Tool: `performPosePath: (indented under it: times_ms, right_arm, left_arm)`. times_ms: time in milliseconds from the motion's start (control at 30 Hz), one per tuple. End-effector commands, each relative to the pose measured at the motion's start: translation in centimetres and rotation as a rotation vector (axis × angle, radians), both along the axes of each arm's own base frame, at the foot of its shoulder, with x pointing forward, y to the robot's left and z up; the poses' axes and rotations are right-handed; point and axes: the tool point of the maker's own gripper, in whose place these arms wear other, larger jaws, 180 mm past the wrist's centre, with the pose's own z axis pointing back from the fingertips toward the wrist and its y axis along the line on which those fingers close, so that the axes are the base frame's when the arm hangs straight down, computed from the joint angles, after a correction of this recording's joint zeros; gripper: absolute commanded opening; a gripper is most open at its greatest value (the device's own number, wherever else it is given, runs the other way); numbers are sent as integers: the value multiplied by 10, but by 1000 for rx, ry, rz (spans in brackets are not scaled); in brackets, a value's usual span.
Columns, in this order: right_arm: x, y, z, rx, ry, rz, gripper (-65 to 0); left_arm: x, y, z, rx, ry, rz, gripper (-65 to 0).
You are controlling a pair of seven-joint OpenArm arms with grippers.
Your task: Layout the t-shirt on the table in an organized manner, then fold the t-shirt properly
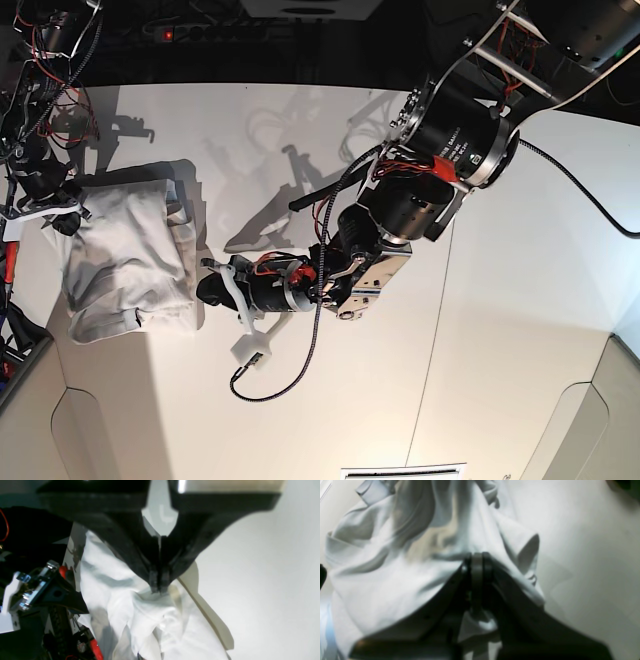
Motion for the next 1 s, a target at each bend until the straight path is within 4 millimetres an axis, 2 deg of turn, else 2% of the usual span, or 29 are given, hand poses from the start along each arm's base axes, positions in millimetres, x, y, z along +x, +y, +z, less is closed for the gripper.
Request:
performPosePath:
  times_ms: [0,133,167,200,333,433,500,567,633,733,800,900,967]
  right_arm:
    - [5,5,13,-3,-22,45,-650]
    - [26,16,78,-61,-184,154,-650]
    - [29,19,93,-82,-213,179,-650]
    - [30,23,107,-100,-235,202,-650]
    - [16,41,144,-160,-298,297,-650]
    - [-12,54,149,-194,-293,352,-650]
    - [-36,61,145,-197,-259,378,-650]
    - [-62,67,136,-192,-208,406,-650]
    - [-89,71,123,-183,-139,430,-650]
    - [-132,71,95,-155,16,453,-650]
    - [-162,72,80,-133,121,469,-650]
    - [-208,74,66,-82,254,490,-650]
    - [-238,76,63,-38,326,504,-650]
  left_arm:
    - [16,-9,26,-53,-53,7,-650]
    - [26,-6,50,-139,-72,25,-650]
    - [29,0,56,-162,-77,26,-650]
    - [36,14,58,-166,-72,55,-650]
    - [51,91,63,-224,-20,194,-650]
    - [46,172,63,-236,-42,319,-650]
    - [31,231,57,-175,-68,391,-650]
    - [6,292,47,-89,-75,464,-650]
    - [-27,350,36,-17,-61,550,-650]
    - [-88,434,28,64,-16,702,-650]
    - [-137,482,23,108,53,799,-650]
    - [-217,530,19,137,188,916,-650]
    - [-271,541,17,141,301,941,-650]
